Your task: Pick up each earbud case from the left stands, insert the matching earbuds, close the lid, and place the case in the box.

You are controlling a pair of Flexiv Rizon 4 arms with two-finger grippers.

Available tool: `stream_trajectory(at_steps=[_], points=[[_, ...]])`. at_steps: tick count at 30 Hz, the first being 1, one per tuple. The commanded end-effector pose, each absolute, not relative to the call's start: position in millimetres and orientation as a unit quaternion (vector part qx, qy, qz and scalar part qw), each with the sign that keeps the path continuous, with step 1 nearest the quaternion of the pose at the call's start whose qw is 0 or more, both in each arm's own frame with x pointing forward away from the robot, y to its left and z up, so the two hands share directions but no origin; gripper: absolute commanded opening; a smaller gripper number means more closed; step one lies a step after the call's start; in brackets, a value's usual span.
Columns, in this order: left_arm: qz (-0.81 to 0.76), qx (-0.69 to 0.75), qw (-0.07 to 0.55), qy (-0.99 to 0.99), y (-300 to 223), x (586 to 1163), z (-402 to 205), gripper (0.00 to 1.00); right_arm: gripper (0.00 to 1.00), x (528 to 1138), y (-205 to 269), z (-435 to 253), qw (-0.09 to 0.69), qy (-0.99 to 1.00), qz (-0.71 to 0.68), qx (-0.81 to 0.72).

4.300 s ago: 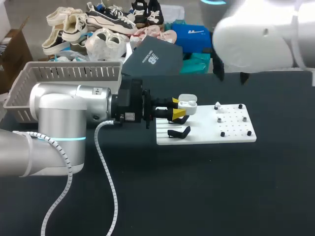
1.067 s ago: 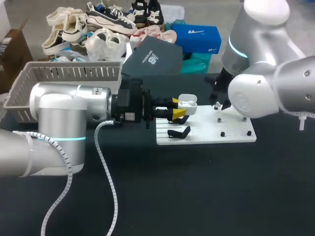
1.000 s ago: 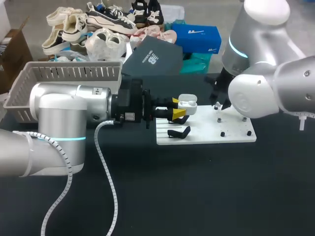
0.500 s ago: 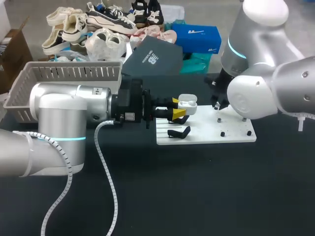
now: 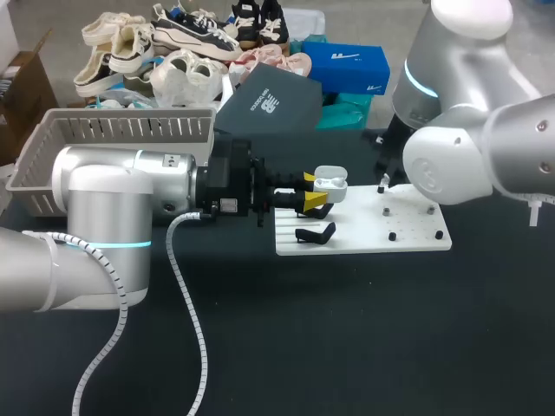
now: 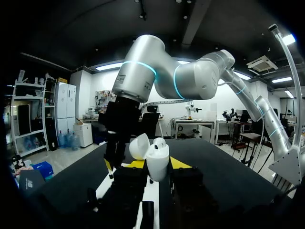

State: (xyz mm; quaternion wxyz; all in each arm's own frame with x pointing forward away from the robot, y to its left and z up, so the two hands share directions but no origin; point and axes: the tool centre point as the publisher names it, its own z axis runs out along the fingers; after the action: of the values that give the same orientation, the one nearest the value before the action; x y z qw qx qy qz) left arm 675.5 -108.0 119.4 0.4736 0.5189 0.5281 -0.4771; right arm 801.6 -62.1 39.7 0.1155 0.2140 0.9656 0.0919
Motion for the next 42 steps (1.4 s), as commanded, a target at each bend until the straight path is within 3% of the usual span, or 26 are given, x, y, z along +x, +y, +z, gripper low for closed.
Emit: stream_trajectory(at_steps=[1, 17, 27, 42], points=[[-0.477, 0.518, 0.475, 0.528, -109, 676, 119, 0.0, 0.0, 788, -70, 55, 0.124, 0.962, 0.099, 0.22], [-0.477, 0.518, 0.475, 0.528, -109, 676, 119, 0.0, 0.0, 756, -86, 165, 0.183, 0.958, 0.101, 0.196], [-0.477, 0.518, 0.475, 0.528, -109, 676, 119, 0.0, 0.0, 714, -43, 234, 0.192, 0.978, 0.078, 0.027], [-0.477, 0.518, 0.475, 0.528, -109, 676, 119, 0.0, 0.0, 676, 12, 237, 0.13, 0.98, 0.02, -0.15]])
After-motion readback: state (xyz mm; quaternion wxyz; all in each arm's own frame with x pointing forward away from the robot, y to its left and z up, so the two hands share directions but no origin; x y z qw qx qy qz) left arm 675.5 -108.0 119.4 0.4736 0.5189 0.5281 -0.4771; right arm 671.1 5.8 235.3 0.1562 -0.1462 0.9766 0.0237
